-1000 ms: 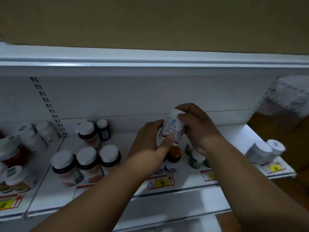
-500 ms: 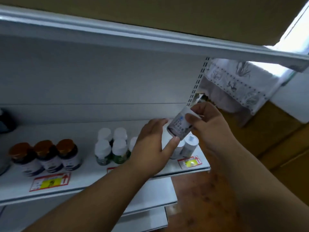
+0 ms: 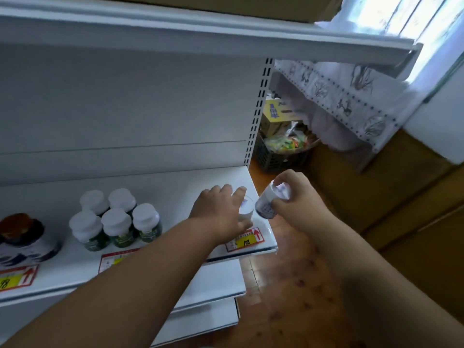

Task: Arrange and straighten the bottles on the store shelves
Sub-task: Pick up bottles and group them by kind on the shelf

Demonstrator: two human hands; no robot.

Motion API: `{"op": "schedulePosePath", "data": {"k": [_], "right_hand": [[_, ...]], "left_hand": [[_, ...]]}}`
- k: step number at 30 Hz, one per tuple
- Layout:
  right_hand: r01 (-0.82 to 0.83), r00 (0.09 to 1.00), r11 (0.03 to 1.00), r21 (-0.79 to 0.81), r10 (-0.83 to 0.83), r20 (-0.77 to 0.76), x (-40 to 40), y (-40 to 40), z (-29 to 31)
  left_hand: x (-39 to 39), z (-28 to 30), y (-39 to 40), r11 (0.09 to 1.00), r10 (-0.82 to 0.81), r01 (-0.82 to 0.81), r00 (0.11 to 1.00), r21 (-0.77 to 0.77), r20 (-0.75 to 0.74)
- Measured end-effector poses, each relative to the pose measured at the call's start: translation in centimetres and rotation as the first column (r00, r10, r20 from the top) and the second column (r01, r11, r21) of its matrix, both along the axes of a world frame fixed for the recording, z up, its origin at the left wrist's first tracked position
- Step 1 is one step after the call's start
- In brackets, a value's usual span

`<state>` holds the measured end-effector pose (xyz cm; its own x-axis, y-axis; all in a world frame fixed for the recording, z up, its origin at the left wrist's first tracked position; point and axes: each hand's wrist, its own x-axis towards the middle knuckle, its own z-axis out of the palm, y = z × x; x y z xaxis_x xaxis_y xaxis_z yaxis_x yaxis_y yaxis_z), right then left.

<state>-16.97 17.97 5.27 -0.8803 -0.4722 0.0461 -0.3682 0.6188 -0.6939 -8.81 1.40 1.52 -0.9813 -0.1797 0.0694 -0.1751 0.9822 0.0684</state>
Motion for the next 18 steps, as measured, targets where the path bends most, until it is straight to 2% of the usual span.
{"op": "schedulePosePath", "data": {"k": [3, 8, 18], "right_hand": [[-0.092, 0.995, 0.989, 0.119, 0.087, 0.050, -0.5, -0.6, -1.2], [-0.236, 0.970, 0.959, 0.160, 0.222, 0.098, -1.0, -1.5, -2.7], [-0.258, 0.966, 0.943, 0.209, 0.258, 0.028, -0.2, -1.5, -3.7]], "left_hand": [[-0.1, -0.9, 0.0, 0.999, 0.015, -0.015, 1.000, -0.042, 0.000], [0.0, -1.1, -0.6, 0.998, 0.000, -0.001, 1.000, -0.057, -0.005], [0.3, -1.3, -1.0, 0.998, -0.020, 0.019, 1.000, -0.064, -0.018]]}}
